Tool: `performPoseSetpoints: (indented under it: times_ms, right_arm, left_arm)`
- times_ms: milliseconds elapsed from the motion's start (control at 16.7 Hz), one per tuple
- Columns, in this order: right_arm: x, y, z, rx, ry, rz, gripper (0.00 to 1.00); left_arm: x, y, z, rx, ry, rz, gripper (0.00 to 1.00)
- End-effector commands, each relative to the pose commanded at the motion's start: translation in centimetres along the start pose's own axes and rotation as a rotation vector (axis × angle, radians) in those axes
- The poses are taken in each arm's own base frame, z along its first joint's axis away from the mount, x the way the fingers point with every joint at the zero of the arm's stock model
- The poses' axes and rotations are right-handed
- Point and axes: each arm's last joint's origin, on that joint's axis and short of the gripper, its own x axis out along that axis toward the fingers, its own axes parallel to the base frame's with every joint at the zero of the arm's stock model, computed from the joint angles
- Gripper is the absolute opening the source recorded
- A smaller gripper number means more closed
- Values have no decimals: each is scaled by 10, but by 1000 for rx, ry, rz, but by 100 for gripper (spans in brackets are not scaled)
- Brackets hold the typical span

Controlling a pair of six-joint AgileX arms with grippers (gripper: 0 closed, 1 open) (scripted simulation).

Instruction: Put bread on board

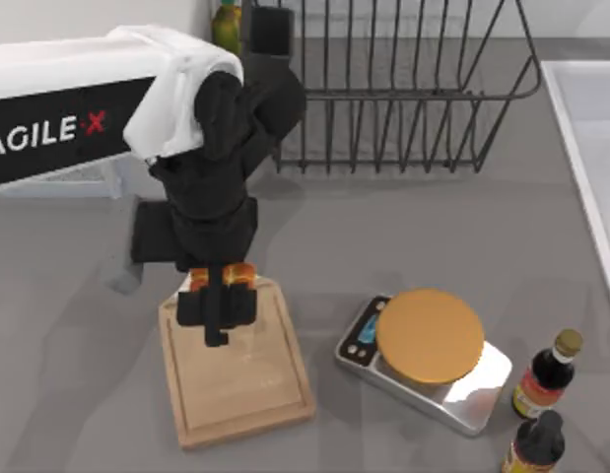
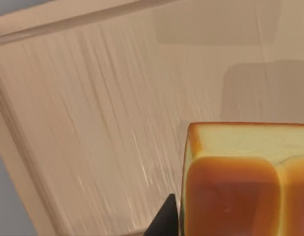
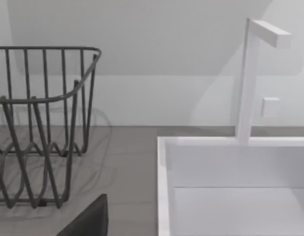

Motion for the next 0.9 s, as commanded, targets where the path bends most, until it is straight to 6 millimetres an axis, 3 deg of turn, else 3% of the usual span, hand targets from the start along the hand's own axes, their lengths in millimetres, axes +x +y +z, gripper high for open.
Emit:
performPoseSetpoints:
  times_ms: [900]
  right_arm:
    - [0, 0, 0, 0, 0, 0, 100]
  left_arm:
    - [42, 2, 0, 1, -9, 12, 0]
